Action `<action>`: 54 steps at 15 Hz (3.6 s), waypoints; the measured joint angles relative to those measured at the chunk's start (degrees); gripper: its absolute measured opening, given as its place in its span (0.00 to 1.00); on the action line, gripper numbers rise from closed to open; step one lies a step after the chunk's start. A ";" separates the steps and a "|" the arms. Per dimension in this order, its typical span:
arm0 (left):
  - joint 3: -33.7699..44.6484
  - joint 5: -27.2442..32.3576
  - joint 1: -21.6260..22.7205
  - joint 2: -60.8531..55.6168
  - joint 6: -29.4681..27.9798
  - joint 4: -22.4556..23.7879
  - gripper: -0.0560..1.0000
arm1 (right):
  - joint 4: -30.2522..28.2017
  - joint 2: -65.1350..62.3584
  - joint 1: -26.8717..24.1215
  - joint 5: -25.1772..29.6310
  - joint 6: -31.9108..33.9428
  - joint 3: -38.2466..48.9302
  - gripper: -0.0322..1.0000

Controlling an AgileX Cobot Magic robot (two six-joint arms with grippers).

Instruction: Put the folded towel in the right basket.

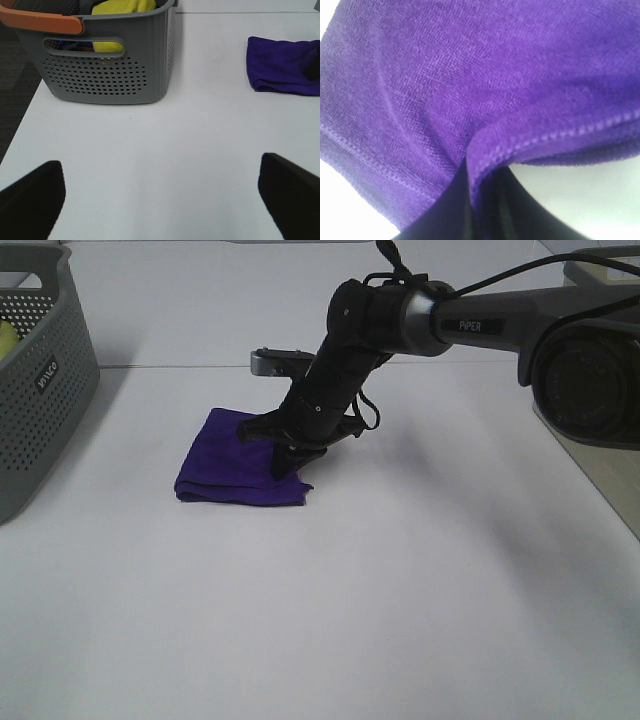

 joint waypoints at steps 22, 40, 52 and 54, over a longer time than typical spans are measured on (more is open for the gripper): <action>0.00 0.00 0.00 0.00 0.00 0.00 0.99 | -20.97 -36.90 -34.32 19.19 8.42 -18.96 0.05; 0.00 0.00 -0.06 0.00 0.00 0.00 0.99 | -17.93 -35.07 -46.07 19.65 10.54 2.46 0.97; 0.00 0.00 -0.06 0.00 0.00 0.00 0.99 | -17.82 -40.57 -43.37 19.65 8.71 2.52 0.98; 0.00 0.00 -0.06 0.00 0.00 0.00 0.99 | -17.82 -43.72 -36.21 19.65 8.88 2.52 0.98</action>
